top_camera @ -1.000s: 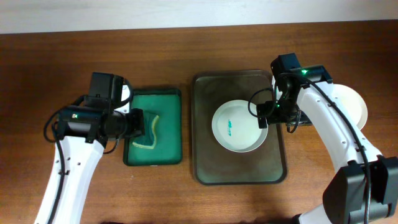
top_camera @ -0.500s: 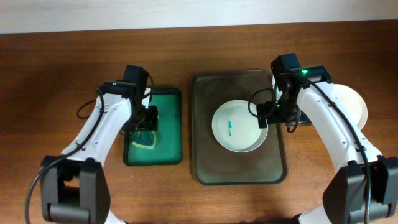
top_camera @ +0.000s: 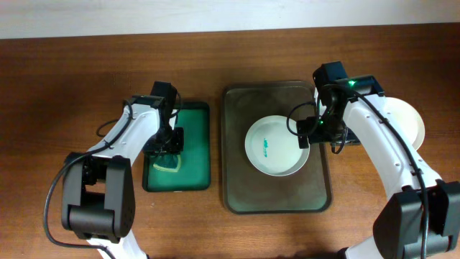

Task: Clean dirty plates on tray and stack at the side
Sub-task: 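Grasp the sponge in the green tray with the left gripper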

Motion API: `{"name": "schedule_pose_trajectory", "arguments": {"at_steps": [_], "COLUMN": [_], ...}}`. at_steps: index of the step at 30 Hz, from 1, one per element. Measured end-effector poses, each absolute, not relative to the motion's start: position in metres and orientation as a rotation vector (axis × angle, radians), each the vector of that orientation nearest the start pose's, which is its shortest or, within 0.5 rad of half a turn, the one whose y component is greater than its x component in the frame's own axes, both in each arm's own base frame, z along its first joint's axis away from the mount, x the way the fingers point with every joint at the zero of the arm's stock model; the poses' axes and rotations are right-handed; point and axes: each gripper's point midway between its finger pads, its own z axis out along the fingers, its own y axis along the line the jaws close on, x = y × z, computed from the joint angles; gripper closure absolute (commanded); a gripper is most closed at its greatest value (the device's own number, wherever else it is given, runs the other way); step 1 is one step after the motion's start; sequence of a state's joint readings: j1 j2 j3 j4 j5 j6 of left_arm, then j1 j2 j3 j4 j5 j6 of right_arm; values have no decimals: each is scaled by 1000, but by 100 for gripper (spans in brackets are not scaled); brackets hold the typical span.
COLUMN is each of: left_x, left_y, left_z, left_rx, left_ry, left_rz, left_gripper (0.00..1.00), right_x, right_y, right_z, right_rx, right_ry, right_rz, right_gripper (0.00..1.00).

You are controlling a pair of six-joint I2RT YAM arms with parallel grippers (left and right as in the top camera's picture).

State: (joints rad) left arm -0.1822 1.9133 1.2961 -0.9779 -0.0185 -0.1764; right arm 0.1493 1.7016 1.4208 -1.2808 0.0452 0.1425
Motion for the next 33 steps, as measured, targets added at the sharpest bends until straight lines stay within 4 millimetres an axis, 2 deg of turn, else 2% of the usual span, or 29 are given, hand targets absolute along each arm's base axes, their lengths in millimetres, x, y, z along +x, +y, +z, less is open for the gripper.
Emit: {"name": "schedule_pose_trajectory", "arguments": {"at_steps": [2,3,4,5,10,12,13,16,18,19,24,33], "left_x": [333,334,334,334,332,333,335,345,345,344,338,346], "left_y": [-58,-58,-58,-57,-57,-60,-62,-66,-72,-75,-80,-82], "left_z": [22,18,14,11,11,17,27,83,118,128,133,136], "left_rx": [4,-6,-20,-34,-44,-44,-43,-30,-5,8,18,19], "left_ry": [3154,3146,3137,3134,3141,3134,3104,2935,2838,2810,2811,2778], "left_rz": [34,32,35,36,36,8,-10,-62,-92,-103,-133,-146], "left_gripper": [61,67,89,100,100,100,100,100,100,100,100,100], "right_x": [306,306,306,306,306,306,306,306,306,307,306,306], "right_y": [38,38,38,38,38,38,38,38,38,38,38,38], "right_z": [119,119,119,119,119,119,119,119,119,119,119,119], "right_rx": [-10,-11,-10,-10,-10,-11,-11,-10,-10,-10,-10,-10], "right_ry": [3125,3126,3125,3125,3125,3125,3125,3125,3125,3125,3125,3125], "right_rz": [-68,-68,-68,-68,-68,-68,-68,-68,-68,-68,-68,-68], "right_gripper": [2,2,2,2,2,2,2,2,2,2,2,2]}}
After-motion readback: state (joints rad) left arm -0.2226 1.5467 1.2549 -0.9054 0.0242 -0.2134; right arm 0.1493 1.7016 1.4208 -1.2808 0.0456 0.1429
